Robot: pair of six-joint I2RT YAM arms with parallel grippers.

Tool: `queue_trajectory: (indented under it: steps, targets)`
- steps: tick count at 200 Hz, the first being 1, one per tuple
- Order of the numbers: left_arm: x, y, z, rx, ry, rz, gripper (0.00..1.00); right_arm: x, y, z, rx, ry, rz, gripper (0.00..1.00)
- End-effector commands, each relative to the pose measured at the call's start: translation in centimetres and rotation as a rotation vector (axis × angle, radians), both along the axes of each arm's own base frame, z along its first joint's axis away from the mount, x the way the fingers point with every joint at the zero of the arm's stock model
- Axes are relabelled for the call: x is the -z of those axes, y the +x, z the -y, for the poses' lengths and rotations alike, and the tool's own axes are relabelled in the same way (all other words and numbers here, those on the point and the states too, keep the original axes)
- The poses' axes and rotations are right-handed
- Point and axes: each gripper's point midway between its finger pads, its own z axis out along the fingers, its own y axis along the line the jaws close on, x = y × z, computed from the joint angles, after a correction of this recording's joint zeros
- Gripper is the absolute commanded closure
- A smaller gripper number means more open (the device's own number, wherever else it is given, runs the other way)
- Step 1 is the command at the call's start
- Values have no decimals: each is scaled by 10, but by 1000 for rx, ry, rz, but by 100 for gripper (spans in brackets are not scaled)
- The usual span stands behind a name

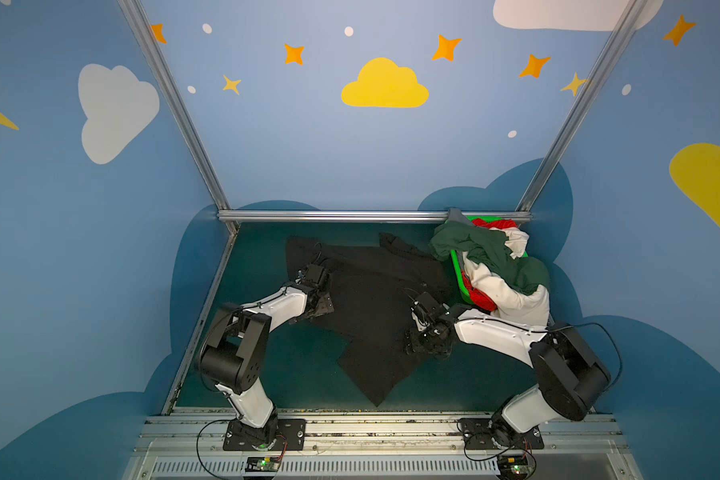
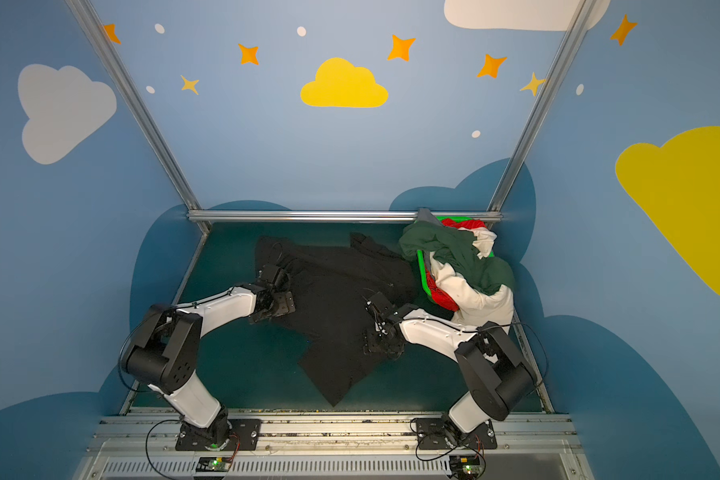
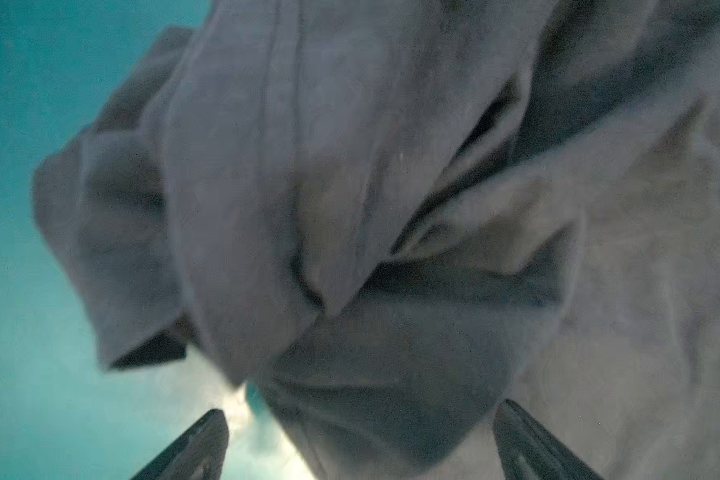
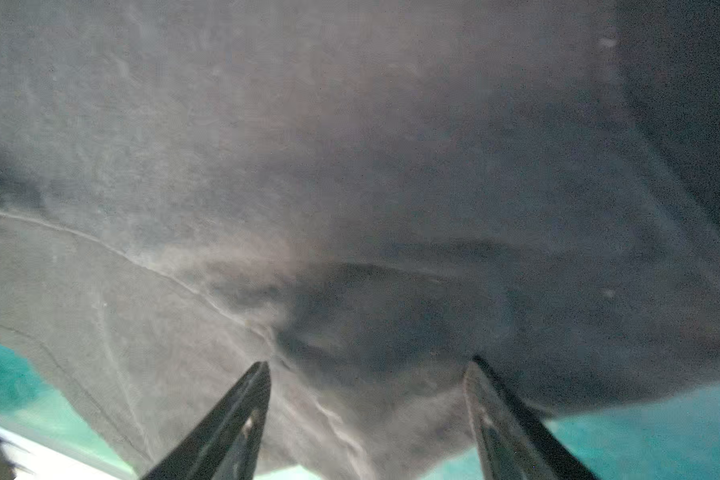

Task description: Fold and stack the t-shirts

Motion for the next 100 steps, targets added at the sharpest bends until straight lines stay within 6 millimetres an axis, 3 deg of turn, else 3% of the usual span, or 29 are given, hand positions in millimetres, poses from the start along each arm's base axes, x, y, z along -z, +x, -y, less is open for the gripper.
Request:
queue_trajectory:
  steps: [1, 75, 100]
  targets:
    - [1, 6, -5, -8, 17, -13, 2, 16, -7, -3, -7, -41, -45, 35]
    - [-23, 1, -9, 2, -14, 36, 5, 29, 4, 0, -6, -105, -53, 100]
    - [-34, -6, -7, -2, -58, 64, 5, 29, 8, 6, -1, -125, -53, 100]
